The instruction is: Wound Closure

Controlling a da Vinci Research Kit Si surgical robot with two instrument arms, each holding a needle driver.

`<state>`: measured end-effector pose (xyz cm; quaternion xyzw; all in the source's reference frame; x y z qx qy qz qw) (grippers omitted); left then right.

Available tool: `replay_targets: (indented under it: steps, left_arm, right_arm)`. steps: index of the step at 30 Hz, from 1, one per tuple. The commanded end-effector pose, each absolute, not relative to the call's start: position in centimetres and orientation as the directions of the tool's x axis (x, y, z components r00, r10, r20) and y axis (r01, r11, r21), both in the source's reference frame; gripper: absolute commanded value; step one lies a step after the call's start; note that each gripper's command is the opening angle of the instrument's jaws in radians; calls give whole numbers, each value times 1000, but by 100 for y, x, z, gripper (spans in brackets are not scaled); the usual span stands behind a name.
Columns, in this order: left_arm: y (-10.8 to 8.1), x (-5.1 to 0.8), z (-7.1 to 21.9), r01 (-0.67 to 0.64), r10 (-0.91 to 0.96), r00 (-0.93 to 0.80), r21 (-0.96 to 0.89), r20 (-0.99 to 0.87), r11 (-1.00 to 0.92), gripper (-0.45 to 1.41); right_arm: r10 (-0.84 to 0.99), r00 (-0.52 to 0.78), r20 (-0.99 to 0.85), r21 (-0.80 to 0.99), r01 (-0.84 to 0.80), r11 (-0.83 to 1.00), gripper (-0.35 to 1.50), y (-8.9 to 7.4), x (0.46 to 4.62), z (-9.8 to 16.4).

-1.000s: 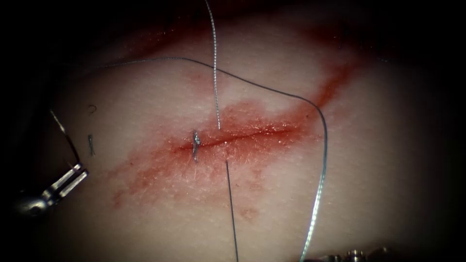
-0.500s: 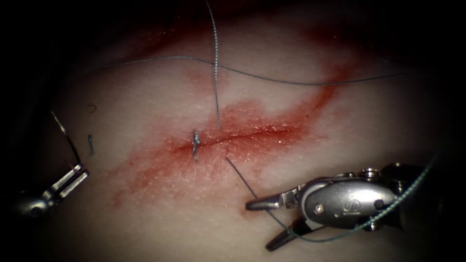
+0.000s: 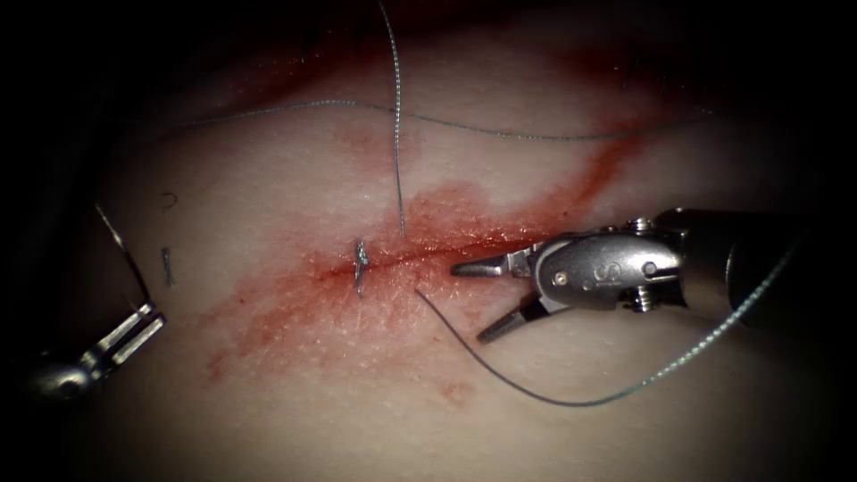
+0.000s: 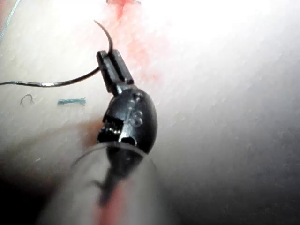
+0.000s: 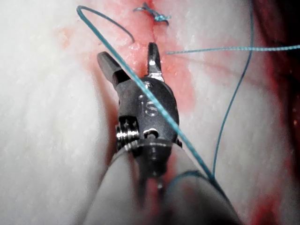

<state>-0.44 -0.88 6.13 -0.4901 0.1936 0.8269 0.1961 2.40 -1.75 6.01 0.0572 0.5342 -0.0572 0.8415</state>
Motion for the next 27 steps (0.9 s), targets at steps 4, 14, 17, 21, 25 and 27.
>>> replay_targets:
  steps: [4,14,17,21,25,27]
  left_arm:
    - [-92,-49,620,-514,136,-441,125,-887,-849,-45]
    - [-92,-50,621,-514,136,-441,126,-887,-848,-45]
    - [-92,-50,621,-514,136,-441,126,-887,-848,-45]
    - [-92,-50,621,-514,136,-441,126,-887,-848,-45]
    - [-93,-50,621,-514,135,-441,126,-887,-848,-45]
    - [-93,-50,621,-513,136,-442,126,-886,-849,-45]
  right_arm:
    - [-13,414,-910,54,150,987,88,-185,262,632]
    - [20,374,-927,71,124,990,-10,-182,277,639]
    - [25,367,-930,79,133,988,-35,-182,280,639]
    - [26,378,-926,85,143,986,-35,-185,277,638]
    - [39,401,-915,112,161,981,-35,-194,270,632]
    - [49,389,-920,129,181,975,-35,-202,267,625]
